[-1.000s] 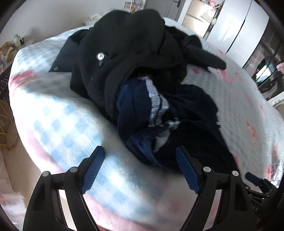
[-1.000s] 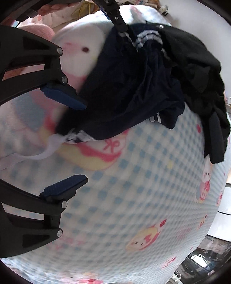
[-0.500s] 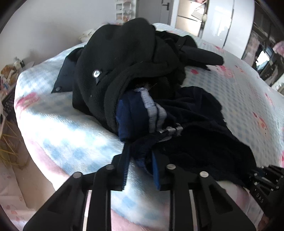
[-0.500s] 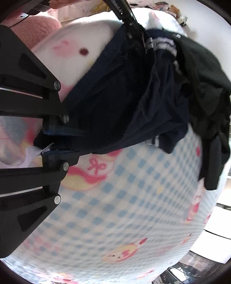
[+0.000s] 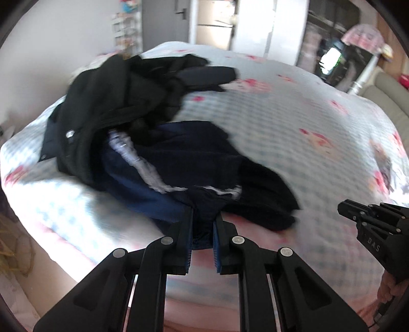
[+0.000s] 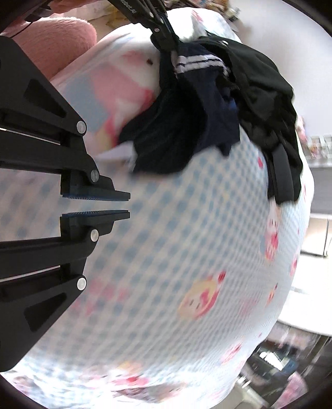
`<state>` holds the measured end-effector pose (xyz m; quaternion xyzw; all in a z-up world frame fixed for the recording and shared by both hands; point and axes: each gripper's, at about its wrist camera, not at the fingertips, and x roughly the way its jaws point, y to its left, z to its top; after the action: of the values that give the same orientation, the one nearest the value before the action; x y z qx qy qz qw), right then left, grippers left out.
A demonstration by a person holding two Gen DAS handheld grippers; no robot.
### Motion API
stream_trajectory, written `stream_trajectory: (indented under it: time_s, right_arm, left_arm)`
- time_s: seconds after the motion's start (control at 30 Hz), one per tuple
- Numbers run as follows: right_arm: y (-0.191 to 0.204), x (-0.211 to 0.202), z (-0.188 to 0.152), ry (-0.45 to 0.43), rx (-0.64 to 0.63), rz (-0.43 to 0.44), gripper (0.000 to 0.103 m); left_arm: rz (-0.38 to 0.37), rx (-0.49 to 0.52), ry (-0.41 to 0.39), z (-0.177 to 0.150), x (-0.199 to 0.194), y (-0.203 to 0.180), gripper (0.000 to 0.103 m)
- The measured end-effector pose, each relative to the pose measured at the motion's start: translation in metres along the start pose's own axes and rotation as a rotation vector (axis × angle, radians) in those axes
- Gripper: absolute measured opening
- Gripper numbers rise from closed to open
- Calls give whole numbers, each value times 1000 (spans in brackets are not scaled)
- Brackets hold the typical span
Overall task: Fold clothes
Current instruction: 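Pull the navy pants out of the pile with both grippers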
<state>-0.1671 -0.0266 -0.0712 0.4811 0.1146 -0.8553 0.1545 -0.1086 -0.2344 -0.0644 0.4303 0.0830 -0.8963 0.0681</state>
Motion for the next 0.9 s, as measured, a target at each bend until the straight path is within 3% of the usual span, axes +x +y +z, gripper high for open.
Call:
stream_trajectory:
  time_s: [0.1, 0.2, 0.33, 0.47, 0.53, 0.67, 0.7, 0.73, 0.77, 0.8, 0.9]
  right_arm:
    - [-26, -11, -15, 13, 68, -7, 5]
    - [-42, -16, -32, 39, 106, 19, 6]
    - [-32, -14, -41, 59, 79, 65, 7]
    - [-5, 2, -32, 61, 29, 148, 28]
    - [9, 15, -22, 67, 32, 195, 34]
    - [17, 45, -2, 99, 101, 186, 39]
    - [17, 52, 2, 108, 125, 194, 40]
    - [16, 59, 6, 118, 147, 201, 48]
    - [16, 65, 10, 128, 162, 202, 56]
    - [16, 72, 13, 139, 177, 203, 58]
    - [18, 92, 20, 175, 198, 217, 60]
  left_arm:
    - [-55, 50, -7, -5, -5, -28, 14]
    - [-53, 46, -17, -15, -11, -42, 14]
    - [-34, -6, 11, -28, -10, -30, 14]
    - [8, -74, 17, -44, -24, -6, 14]
    - [37, -118, 12, -48, -30, 10, 14]
    - [75, -206, -9, -47, -34, 43, 15]
    - [76, -215, -9, -46, -34, 51, 18]
    - [59, -213, -4, -45, -30, 53, 27]
    - [42, -211, 1, -44, -26, 54, 44]
    - [26, -208, 6, -43, -21, 56, 52]
    - [-40, -162, 29, -41, -6, 49, 56]
